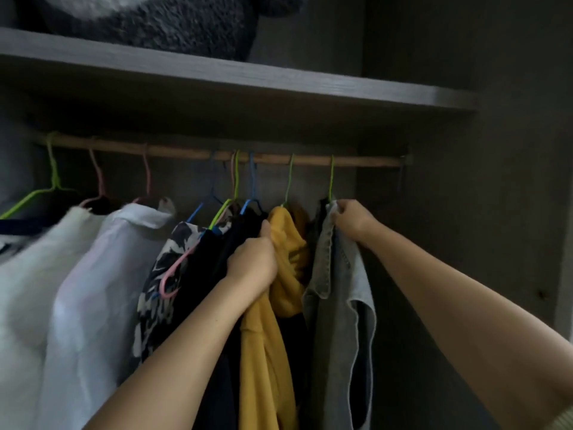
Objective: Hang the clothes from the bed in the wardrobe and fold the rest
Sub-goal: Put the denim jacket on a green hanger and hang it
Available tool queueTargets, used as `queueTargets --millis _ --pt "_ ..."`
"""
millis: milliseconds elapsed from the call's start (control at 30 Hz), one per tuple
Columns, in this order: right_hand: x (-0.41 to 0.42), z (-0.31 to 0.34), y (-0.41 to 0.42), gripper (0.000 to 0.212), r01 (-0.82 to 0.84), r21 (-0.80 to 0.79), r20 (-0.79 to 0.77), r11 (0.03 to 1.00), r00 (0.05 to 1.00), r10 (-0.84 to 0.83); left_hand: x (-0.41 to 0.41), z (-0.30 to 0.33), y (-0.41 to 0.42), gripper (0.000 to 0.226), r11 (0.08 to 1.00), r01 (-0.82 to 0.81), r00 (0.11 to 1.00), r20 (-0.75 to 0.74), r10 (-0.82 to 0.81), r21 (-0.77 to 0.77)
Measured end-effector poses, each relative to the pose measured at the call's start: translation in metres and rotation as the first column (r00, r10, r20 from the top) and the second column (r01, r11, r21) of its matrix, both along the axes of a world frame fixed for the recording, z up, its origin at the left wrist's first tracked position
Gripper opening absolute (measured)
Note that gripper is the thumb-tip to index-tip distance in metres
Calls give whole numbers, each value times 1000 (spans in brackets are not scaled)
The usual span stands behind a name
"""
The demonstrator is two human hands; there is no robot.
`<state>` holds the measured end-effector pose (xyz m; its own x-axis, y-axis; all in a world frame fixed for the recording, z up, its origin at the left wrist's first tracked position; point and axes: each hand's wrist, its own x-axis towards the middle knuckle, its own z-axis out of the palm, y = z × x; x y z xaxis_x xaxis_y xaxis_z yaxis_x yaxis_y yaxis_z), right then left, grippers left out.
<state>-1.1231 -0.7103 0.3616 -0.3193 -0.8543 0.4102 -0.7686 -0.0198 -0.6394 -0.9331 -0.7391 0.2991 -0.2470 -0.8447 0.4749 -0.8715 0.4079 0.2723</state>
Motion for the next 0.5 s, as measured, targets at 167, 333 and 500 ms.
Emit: queueTargets --millis 167,333,500 --pt "49 -1 -24 27 -100 -110 -24 989 995 98 32 -1 -7 63 998 -41 999 -23 41 -37" --pt "100 -1 -52 34 -105 -138 52 985 992 113 80 -2 -16 61 990 -87 996 -28 85 -112" --pt "99 -16 -41 37 -62 -168 70 984 995 75 84 1 -10 59 991 -44 998 31 49 -129"
